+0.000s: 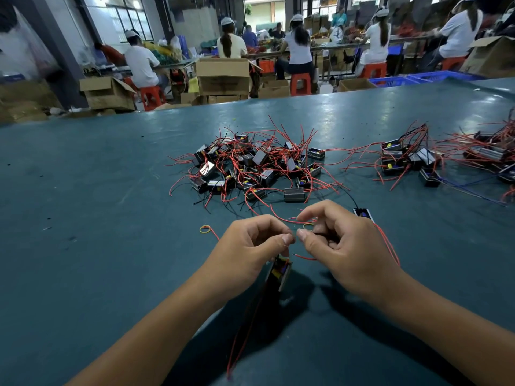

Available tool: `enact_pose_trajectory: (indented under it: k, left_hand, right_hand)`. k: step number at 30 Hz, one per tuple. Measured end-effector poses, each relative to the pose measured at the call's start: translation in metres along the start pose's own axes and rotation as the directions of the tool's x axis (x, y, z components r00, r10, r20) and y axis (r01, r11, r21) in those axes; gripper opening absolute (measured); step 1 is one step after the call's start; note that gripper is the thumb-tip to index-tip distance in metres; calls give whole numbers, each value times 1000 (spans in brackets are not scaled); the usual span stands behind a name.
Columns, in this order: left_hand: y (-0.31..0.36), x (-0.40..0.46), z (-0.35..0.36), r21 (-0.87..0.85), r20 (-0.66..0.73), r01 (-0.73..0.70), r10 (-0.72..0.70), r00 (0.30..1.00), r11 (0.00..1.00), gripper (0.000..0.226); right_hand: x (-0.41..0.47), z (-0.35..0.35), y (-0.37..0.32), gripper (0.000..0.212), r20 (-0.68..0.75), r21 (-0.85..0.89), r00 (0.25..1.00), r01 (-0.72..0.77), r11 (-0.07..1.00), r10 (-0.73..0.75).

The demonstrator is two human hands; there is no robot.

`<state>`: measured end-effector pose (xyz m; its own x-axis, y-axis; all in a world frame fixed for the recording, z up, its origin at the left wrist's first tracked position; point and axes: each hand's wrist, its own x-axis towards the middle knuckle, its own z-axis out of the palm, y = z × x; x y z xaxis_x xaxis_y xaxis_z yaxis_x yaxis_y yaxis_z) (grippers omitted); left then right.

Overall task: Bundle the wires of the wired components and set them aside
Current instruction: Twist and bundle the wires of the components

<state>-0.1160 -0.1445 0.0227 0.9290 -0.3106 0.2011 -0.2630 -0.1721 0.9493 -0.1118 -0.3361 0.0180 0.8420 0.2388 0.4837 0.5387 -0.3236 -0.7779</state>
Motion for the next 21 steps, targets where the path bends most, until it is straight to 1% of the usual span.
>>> enact_pose_trajectory:
  k: [3,6,8,11,14,17,19,21]
  left_hand:
    - [-1,0,-3,34,-14,6,-5,1000,999,9]
    - [0,1,-4,92,-8,5,-4,1000,996,9]
    - [0,2,-6,111,-4,16,-16,1000,994,9]
    - [-1,3,-9,151,-12,37,-36,999,988,8]
    - [-3,5,-15,280,-119,49,-16,993,959,7]
    - [-1,7,-21,300,-251,78,0,968,951,10]
    - [2,6,-23,285,-247,82,-9,969,955,13]
    - [6,5,-24,265,-188,70,-19,982,962,10]
  right_hand:
    - [0,-2,-1,16,35,-32,999,-2,999,3]
    - [1,-4,-1,19,40,-36,999,-11,999,13]
    - [2,-4,-2,18,39,-32,999,-31,999,32]
    - [5,-4,0,15,42,-71,998,-47,996,50]
    - [8,-8,2,12,7,-123,999,-51,991,52]
    - [12,-15,2,6,-27,-199,999,18,980,-24]
    - [13,-18,1,4,26,-225,995,103,969,-100]
    - [11,-18,-1,9,100,-218,982,178,960,-160]
